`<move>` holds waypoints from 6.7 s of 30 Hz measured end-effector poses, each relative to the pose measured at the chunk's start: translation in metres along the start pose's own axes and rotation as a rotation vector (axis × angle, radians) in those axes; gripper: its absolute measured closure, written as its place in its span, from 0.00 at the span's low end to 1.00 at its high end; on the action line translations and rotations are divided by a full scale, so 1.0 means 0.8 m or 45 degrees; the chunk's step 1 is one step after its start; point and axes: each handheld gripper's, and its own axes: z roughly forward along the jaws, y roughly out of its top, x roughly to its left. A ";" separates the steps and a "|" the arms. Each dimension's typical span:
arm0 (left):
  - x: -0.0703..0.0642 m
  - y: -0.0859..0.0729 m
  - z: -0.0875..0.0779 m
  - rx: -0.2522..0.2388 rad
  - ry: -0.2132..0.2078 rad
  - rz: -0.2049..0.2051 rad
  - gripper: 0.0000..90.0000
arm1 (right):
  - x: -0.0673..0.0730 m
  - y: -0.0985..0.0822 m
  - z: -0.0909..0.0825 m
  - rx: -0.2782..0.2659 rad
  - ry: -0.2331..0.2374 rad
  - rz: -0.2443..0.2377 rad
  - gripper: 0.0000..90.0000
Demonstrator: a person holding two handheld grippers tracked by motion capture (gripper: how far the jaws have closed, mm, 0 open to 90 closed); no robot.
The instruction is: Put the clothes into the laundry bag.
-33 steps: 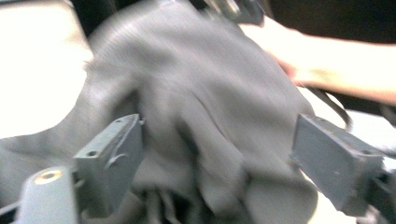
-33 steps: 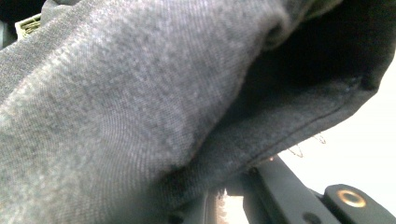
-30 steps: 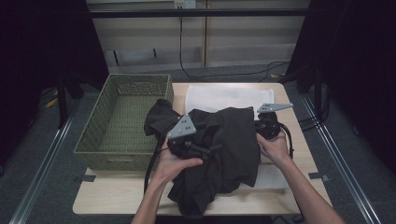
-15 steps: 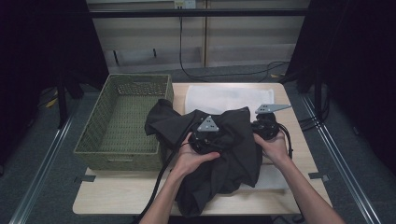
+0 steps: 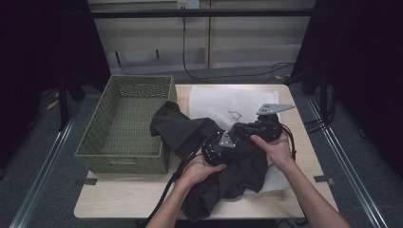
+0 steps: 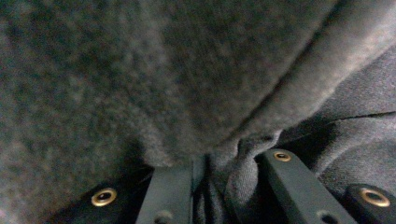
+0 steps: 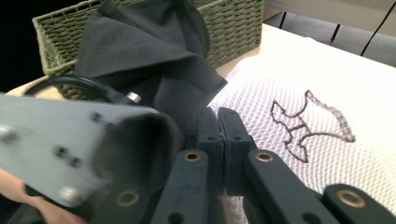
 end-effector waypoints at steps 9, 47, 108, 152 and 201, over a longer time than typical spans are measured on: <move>-0.001 -0.012 -0.016 -0.227 -0.022 -0.074 0.70 | -0.004 0.002 -0.007 -0.031 -0.001 0.021 0.99; 0.014 0.028 0.011 -0.258 0.074 -0.186 0.91 | -0.006 -0.011 -0.016 0.034 -0.025 0.054 0.99; 0.027 0.031 -0.122 -0.313 0.019 -0.196 0.98 | -0.019 -0.026 -0.009 0.007 -0.017 0.088 0.99; 0.043 -0.027 -0.101 -0.370 0.164 -0.309 0.16 | -0.008 -0.028 -0.005 0.002 0.044 0.098 0.99; -0.013 -0.009 0.006 -0.097 0.079 -0.026 0.86 | 0.004 0.000 -0.024 -0.158 0.130 0.159 0.99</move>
